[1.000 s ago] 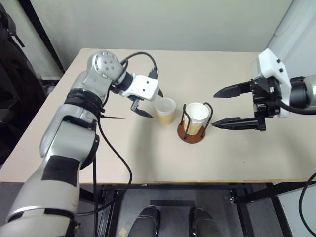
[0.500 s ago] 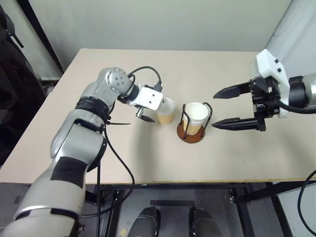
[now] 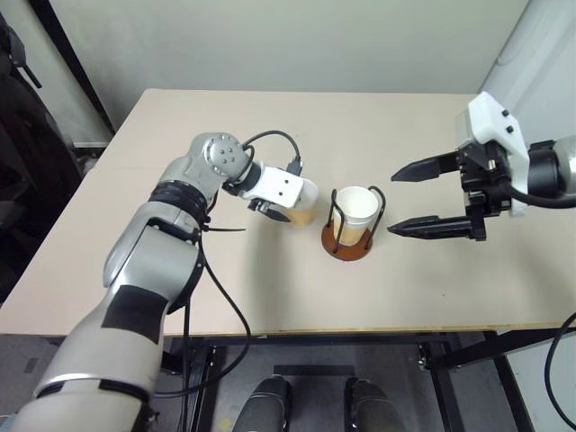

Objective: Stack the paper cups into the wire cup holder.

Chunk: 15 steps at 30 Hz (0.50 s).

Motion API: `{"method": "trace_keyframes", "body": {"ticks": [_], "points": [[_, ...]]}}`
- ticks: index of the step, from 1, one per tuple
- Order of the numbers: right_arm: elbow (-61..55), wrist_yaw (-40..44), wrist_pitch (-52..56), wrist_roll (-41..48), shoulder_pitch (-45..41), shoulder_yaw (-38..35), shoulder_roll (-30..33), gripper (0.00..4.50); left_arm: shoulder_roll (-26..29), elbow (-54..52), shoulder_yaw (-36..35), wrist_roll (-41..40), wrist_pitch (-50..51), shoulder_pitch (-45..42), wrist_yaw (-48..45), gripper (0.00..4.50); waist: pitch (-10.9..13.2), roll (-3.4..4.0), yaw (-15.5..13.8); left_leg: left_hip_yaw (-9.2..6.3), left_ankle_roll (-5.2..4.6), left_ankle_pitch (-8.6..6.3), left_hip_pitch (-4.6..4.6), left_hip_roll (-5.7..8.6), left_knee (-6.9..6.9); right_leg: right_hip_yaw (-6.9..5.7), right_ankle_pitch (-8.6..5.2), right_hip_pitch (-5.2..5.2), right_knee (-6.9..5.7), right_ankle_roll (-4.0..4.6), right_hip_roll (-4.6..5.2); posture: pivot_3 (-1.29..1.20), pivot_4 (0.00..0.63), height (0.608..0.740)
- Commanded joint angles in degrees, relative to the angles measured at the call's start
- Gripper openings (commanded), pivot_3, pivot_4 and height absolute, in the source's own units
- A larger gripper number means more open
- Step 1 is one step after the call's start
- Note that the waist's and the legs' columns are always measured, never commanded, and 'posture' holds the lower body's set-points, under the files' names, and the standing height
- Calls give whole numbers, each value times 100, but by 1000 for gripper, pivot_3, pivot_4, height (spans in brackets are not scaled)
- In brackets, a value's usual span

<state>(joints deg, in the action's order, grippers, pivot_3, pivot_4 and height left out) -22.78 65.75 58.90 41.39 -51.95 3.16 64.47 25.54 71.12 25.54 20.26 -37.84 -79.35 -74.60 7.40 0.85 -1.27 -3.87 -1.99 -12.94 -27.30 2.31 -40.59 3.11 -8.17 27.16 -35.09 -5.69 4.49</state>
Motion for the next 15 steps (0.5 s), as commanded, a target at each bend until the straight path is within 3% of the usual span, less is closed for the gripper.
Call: {"method": "trace_keyframes", "body": {"ticks": [1,4,15], "points": [[-41,-15,-38,-1,-20,-261,110,4500,-11,-61,-187,-167,-32,-38,-277,1227,0,0,-4,-6,-3,-2,0,-3,-1,16,1,-1,4,0,18,0,150,740],[-16,-12,-57,-16,-17,-253,105,4500,5,-71,-249,-234,33,-38,-521,117,0,0,-3,-3,-5,-3,0,-2,-2,16,3,0,4,0,16,0,150,740],[64,7,-119,-38,-32,-245,89,4500,102,-299,-729,-792,601,-139,-1599,50,0,0,5,-8,-15,-6,-1,-3,-3,10,13,6,0,6,-4,0,150,740]]}}
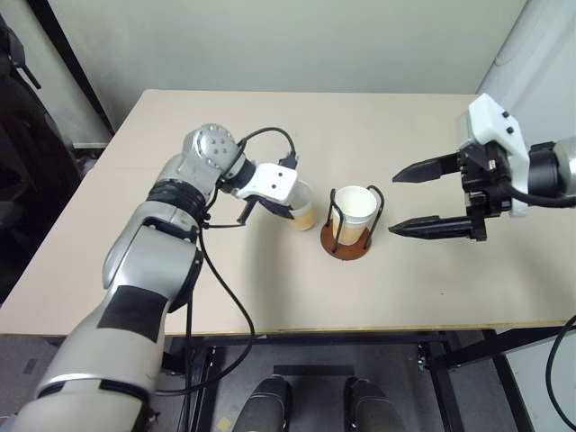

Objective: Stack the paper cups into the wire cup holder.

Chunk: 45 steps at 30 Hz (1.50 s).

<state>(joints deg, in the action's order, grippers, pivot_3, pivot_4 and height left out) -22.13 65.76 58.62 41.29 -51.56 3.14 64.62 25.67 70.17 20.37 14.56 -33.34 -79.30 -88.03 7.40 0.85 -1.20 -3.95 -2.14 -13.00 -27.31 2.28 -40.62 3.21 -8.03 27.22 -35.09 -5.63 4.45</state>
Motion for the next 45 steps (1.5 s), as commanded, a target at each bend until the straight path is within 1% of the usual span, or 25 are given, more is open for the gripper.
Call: {"method": "trace_keyframes", "body": {"ticks": [1,3,5,9,11,13,15,16,18,19,21,22,23,25,26,28,29,31,32,33,35,41,45], "points": [[10,12,-96,-28,-80,-244,76,4500,106,-230,-255,-305,254,-191,-356,50,0,0,-1,-6,-2,-1,0,-5,-1,14,2,-1,2,1,14,0,150,740],[43,27,-121,-37,-100,-247,81,4500,151,-279,-275,-440,413,-301,-444,50,0,0,3,1,-3,0,0,-1,0,0,3,1,-1,2,0,0,150,740],[155,49,-172,-78,-162,-243,87,4500,222,-345,-200,-660,621,-492,-447,50,0,0,8,-5,-8,1,-4,-3,1,9,5,2,1,3,8,0,150,740],[474,86,-178,-85,-373,-252,29,4500,354,-607,167,-1322,1193,-842,-447,50,0,0,10,-9,-15,7,-19,-3,2,9,13,15,5,10,12,0,150,740],[649,173,-213,-134,-461,-196,31,4500,467,-903,505,-1799,1546,-941,-447,50,0,1,7,-11,-19,9,-24,-1,4,4,13,14,6,9,4,0,150,740],[819,339,-414,-339,-472,-40,106,4500,644,-1332,922,-2380,1938,-998,-447,50,-1,1,8,-10,-21,10,-24,0,9,-3,14,13,12,11,18,0,150,740],[963,483,-582,-506,-478,60,131,4500,849,-1764,1319,-2940,2282,-1021,-447,50,0,3,13,-3,-20,10,-23,4,12,-10,15,17,9,10,6,0,150,740],[1054,577,-714,-645,-477,136,161,4500,957,-2009,1504,-3265,2513,-1046,-447,50,1,3,24,-16,-20,11,-30,-2,10,5,16,20,9,7,26,0,150,740],[1219,770,-1017,-968,-449,317,247,4500,1145,-2373,1843,-3788,2853,-1121,-447,50,0,4,31,-3,-15,13,-32,-1,16,-15,18,29,6,4,3,0,150,740],[1304,845,-1105,-1084,-455,390,267,4500,1218,-2495,1989,-3995,2975,-1176,-447,50,1,4,39,-15,-15,14,-35,-7,14,0,20,26,6,1,23,0,150,740],[1533,997,-1321,-1384,-527,573,291,4500,1264,-2568,2233,-4317,3167,-1376,-447,50,2,5,30,-8,-12,17,-36,-4,15,-15,20,26,7,1,15,0,150,740],[1633,1072,-1402,-1494,-570,633,277,4500,1219,-2495,2312,-4400,3201,-1506,-447,50,2,5,27,-18,-13,18,-40,-8,11,5,22,23,9,-2,22,0,150,740],[1703,1136,-1462,-1578,-601,669,259,4500,1190,-2435,2384,-4467,3211,-1598,-447,50,2,5,22,-5,-17,21,-40,-1,12,-20,21,25,8,-1,9,0,150,740],[1767,1225,-1508,-1668,-647,692,210,4500,1111,-2290,2512,-4542,3165,-1763,-447,50,3,7,19,-10,-30,28,-53,-2,10,-5,24,26,15,-7,47,0,150,740],[1753,1268,-1494,-1686,-653,680,202,4500,1055,-2214,2573,-4581,3134,-1845,-447,50,3,9,16,3,-36,32,-53,9,11,-25,24,26,13,-8,32,0,150,740],[1665,1342,-1415,-1666,-631,618,226,4500,918,-2039,2665,-4607,3047,-1983,-447,50,4,10,9,-7,-39,33,-54,7,6,-3,25,20,17,-11,61,0,150,740],[1619,1373,-1377,-1651,-609,576,252,4500,847,-1961,2694,-4622,3031,-2036,-447,50,4,10,7,-3,-40,34,-55,12,6,-17,25,17,17,-12,51,0,150,740],[1511,1438,-1279,-1605,-566,481,340,4500,727,-1828,2775,-4629,2960,-2098,-447,50,5,10,7,-5,-38,39,-56,14,3,-5,25,16,18,-14,61,0,150,740],[1440,1471,-1210,-1568,-562,419,404,4500,655,-1763,2823,-4618,2905,-2120,-447,50,5,11,1,4,-38,39,-53,17,4,-21,25,16,16,-15,53,0,150,740],[1377,1494,-1136,-1533,-579,371,452,4500,601,-1707,2861,-4609,2856,-2133,-447,50,6,12,-7,-2,-33,43,-56,14,2,-7,25,15,19,-16,64,0,150,740],[1270,1514,-1004,-1477,-645,296,520,4500,522,-1620,2928,-4605,2768,-2149,-447,50,6,11,-6,2,8,69,-57,18,4,-14,25,17,16,-19,59,0,150,740],[1070,1464,-756,-1383,-932,82,753,4500,159,-1172,2974,-4417,2414,-2200,-447,50,7,12,-19,3,9,70,-61,21,9,-12,18,19,20,-29,63,0,150,740],[702,1318,-436,-1182,-816,-193,870,4500,-116,-835,2934,-4212,2174,-2241,-447,50,8,12,-30,-5,6,68,-62,22,10,-6,13,17,21,-36,75,0,150,740]]}}
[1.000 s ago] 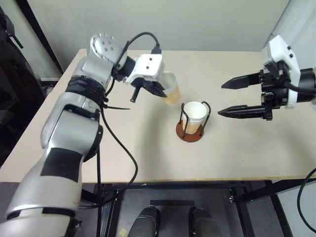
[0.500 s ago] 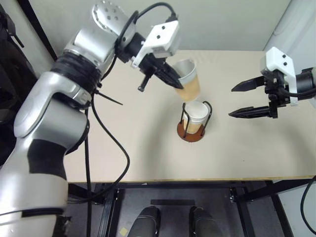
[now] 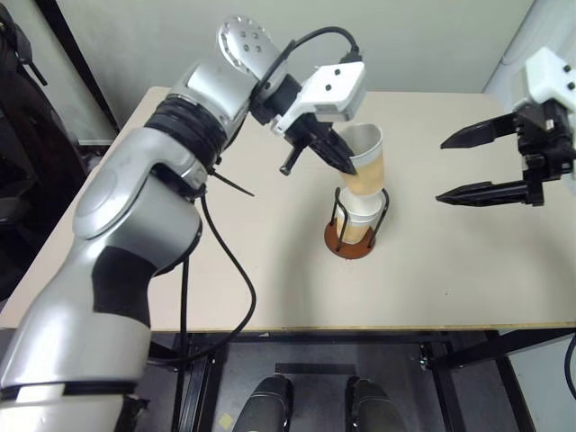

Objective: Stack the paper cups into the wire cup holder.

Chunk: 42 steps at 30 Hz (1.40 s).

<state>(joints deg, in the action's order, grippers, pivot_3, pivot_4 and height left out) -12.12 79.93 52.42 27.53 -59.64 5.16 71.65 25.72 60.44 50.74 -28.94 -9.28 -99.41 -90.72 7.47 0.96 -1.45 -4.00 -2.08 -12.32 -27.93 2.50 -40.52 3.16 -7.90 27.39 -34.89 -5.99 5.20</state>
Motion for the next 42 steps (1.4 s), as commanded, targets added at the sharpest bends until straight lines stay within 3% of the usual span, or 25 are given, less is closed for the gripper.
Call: {"method": "trace_keyframes", "body": {"ticks": [1,20,35,38,42], "points": [[-359,-131,230,227,46,-451,193,4500,-161,190,-91,191,-296,-228,-178,50,0,0,-11,2,1,1,0,4,1,-4,-2,0,-1,-1,-6,0,150,740],[-872,-649,680,798,523,-1048,498,4500,-559,557,-340,726,-731,98,-178,50,1,-2,-30,15,-12,-4,-3,22,-10,11,-9,-3,-2,-45,9,0,150,740],[-938,-882,708,1015,678,-1074,583,4500,-818,715,-472,1204,-961,333,-178,50,1,-3,-35,13,-19,-4,-5,31,-16,10,13,-7,-2,-97,13,0,150,740],[-899,-879,654,987,717,-1046,606,4500,-974,872,-797,1425,-1038,323,-178,546,1,-3,-36,10,-20,-4,-5,33,-18,12,12,-10,-2,-98,15,0,150,740],[-812,-842,579,970,746,-1035,631,4500,-1145,991,-1574,1368,-721,146,-178,1849,2,-3,-35,14,-23,-5,-5,35,-19,6,11,-9,-2,-99,11,0,150,740]]}}
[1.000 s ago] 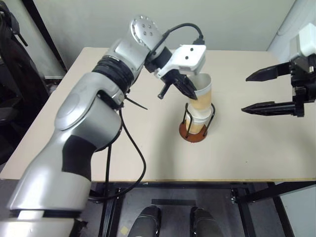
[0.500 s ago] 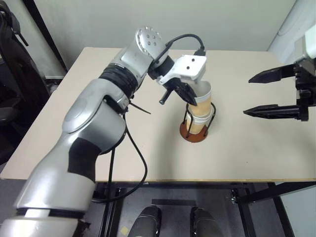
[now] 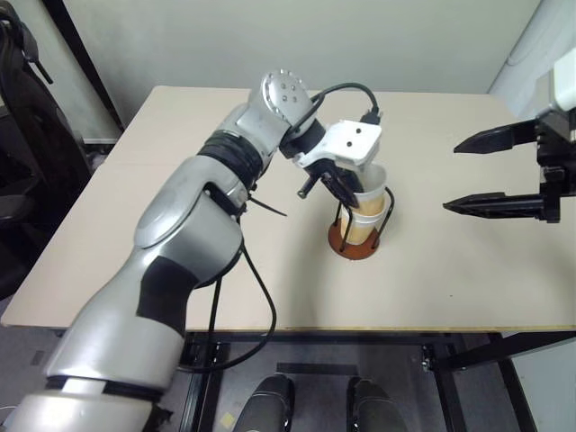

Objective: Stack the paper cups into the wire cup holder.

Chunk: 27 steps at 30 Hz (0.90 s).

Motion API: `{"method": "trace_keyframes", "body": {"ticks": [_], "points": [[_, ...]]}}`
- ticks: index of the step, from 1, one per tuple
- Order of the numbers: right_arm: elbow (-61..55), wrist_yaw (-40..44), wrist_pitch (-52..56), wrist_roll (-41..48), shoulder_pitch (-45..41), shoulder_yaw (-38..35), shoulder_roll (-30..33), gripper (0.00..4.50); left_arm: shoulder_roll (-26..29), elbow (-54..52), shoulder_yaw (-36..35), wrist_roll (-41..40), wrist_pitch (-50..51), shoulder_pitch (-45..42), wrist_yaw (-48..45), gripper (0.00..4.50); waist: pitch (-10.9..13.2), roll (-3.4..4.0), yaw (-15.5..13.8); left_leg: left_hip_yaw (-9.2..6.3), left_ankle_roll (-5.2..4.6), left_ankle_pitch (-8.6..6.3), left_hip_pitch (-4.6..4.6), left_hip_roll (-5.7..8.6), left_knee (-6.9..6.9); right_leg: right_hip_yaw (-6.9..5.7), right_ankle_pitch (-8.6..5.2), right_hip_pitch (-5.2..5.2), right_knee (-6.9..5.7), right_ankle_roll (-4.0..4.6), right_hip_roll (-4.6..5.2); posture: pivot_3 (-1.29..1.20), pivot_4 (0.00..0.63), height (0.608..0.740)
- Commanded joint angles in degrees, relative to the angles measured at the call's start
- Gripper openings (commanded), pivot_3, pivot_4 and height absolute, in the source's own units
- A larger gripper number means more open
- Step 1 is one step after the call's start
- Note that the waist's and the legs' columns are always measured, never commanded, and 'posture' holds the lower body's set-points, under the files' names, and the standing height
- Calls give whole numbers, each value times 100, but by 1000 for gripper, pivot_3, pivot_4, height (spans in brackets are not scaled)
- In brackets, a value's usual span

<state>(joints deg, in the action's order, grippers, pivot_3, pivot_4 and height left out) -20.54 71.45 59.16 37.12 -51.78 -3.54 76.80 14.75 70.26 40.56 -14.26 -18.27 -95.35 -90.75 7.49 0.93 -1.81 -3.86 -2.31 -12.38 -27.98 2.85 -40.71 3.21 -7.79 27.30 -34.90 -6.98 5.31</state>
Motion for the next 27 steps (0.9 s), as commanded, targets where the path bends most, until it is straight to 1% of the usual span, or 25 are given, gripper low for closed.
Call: {"method": "trace_keyframes", "body": {"ticks": [1,4,5,6,8,10,13,14,16,17,18,21,23,25,27], "points": [[51,12,-114,12,-41,-162,113,4500,-77,9,-759,-149,280,-296,-175,2193,0,0,1,0,-1,0,0,0,0,4,-1,-1,0,-1,1,0,150,740],[146,21,-213,-25,-70,-102,59,4500,-104,0,-1467,-329,794,-446,-175,3153,0,-1,2,3,-4,-2,0,0,0,4,-3,1,0,-4,1,0,150,740],[210,14,-256,-44,-105,-62,6,4500,-80,4,-1773,-374,919,-503,-175,3607,0,-1,2,4,-4,-2,-1,1,0,3,-5,1,1,-3,0,0,150,740],[259,14,-294,-55,-121,-42,-22,4500,-69,0,-1988,-375,995,-535,-175,3902,0,-1,5,5,-5,-3,0,1,0,1,-5,1,0,-4,-1,0,150,740],[559,-188,-494,-273,-195,97,-268,4500,142,9,-2653,-546,1381,-644,251,3902,0,-1,16,6,-7,-4,1,1,0,2,-8,1,1,-5,-2,0,150,740],[965,-589,-682,-534,-230,177,-689,4500,595,-19,-3301,-710,1715,-605,982,3902,1,-1,65,6,-8,-4,4,-1,0,6,-7,1,0,-5,-3,0,150,740],[1330,-1052,-803,-712,-78,133,-1231,4500,1302,-136,-3825,-581,1903,-194,1883,3902,-2,8,172,17,-9,-1,23,-7,6,3,11,7,-4,-18,-9,0,150,740],[1460,-1228,-887,-799,32,115,-1421,4500,1599,-194,-3941,-493,1943,66,2173,3902,-9,16,186,25,-11,7,32,-4,21,2,11,7,-4,-18,-13,0,150,740],[1725,-1548,-955,-928,189,72,-1750,4500,2147,-371,-4124,-335,1992,633,2603,3902,-8,28,203,39,-5,29,86,-14,56,8,8,-29,-3,-3,-10,0,150,740],[1868,-1653,-1050,-1032,254,84,-1852,4500,2372,-479,-4210,-300,2105,906,2755,3902,-11,32,213,49,-7,29,115,-15,70,1,0,-49,-5,10,-25,0,150,740],[2078,-1788,-1150,-1151,284,94,-1975,4500,2621,-649,-4274,-223,2132,1266,2897,3902,-7,36,221,57,-7,30,127,-28,70,-2,-1,-54,-10,17,-27,0,150,740],[2570,-2082,-1431,-1489,262,154,-2211,4500,3122,-1204,-4473,-131,2290,2111,3150,3902,-5,33,206,57,9,41,111,-49,60,-5,4,-38,-12,49,-34,0,150,740],[2922,-2265,-1671,-1748,183,200,-2328,4500,3553,-1644,-4777,-225,2562,2783,3312,3902,-6,30,166,53,19,47,92,-45,51,-18,-3,-19,-15,103,-65,0,150,740],[3111,-2370,-1806,-1875,146,184,-2436,4500,3984,-1957,-5114,-280,2731,3481,3536,3902,-8,26,169,48,23,48,83,-50,44,-9,5,-14,-8,123,-71,0,150,740],[3121,-2298,-1985,-2011,230,255,-2423,4500,4259,-2279,-5397,-326,2861,4071,3688,3902,-8,26,178,55,26,46,90,-51,54,0,5,-10,-8,129,-72,0,150,740]]}}
